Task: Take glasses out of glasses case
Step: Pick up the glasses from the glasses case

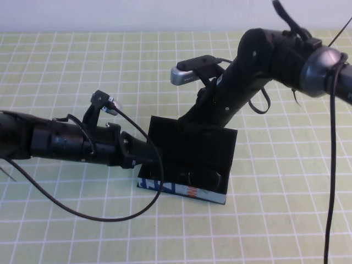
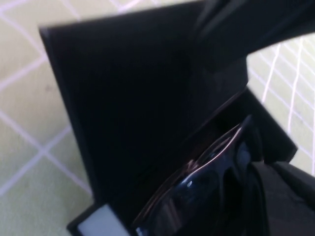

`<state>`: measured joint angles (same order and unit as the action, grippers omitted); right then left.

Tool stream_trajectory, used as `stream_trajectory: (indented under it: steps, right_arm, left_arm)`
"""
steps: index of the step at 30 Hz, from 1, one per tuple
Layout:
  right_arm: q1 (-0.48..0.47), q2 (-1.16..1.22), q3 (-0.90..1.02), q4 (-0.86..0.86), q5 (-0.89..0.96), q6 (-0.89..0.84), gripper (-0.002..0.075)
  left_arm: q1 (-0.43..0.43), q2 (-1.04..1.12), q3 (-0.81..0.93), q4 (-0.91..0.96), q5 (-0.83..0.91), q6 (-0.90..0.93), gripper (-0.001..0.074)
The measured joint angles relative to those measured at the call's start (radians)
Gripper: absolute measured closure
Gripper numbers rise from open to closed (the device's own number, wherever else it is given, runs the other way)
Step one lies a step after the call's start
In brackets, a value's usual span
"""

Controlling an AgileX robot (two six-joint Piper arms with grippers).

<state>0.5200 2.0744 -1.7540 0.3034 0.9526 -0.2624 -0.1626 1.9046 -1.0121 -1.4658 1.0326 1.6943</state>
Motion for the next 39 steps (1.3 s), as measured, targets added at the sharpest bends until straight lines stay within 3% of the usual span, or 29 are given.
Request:
stream_trajectory:
  steps: [9,16,30,39]
  right_arm:
    - [0.06,-0.073,-0.004,-0.016,0.234,-0.225,0.0742]
    - [0.119,-0.075,-0.004,-0.024,0.267,-0.408,0.0734]
    - [0.121,0.0,-0.004,-0.109,0.182,-0.504,0.0444]
    - [0.121,0.012,-0.004,-0.111,0.136,-0.545,0.0404]
  left_arm:
    - [0.006,-0.02,0.0,0.0,-0.06,-0.08,0.0739]
    - [0.018,-0.02,0.0,0.0,-0.107,-0.175,0.0739]
    - [0.063,-0.02,0.0,0.0,-0.117,-0.222,0.0739]
    - [0.066,-0.02,0.0,0.002,-0.128,-0.222,0.0739]
